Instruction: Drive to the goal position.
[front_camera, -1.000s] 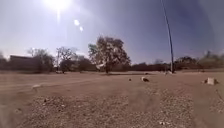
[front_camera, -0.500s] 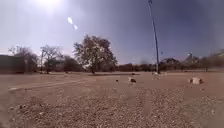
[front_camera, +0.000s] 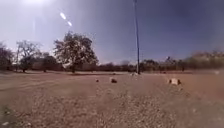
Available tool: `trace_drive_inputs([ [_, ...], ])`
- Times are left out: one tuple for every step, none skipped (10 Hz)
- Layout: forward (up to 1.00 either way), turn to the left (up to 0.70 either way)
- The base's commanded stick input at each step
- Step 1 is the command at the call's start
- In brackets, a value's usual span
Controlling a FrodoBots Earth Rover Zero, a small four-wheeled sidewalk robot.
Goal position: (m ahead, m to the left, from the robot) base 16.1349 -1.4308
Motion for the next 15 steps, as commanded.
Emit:
trace_drive_inputs([
  [0.5, 0.0],
  [0.5, 0.0],
  [0.5, 0.0],
  [0.5, 0.0],
  [0.5, 0.0],
  [0.5, 0.0],
  [0.5, 0.0],
  [0.5, 0.0],
  [0.5, 0.0],
  [0.5, 0.0],
  [0.5, 0.0],
  [0.5, 0.0],
  [0.5, 0.0],
  [0.5, 0.0],
  [0.5, 0.0],
])
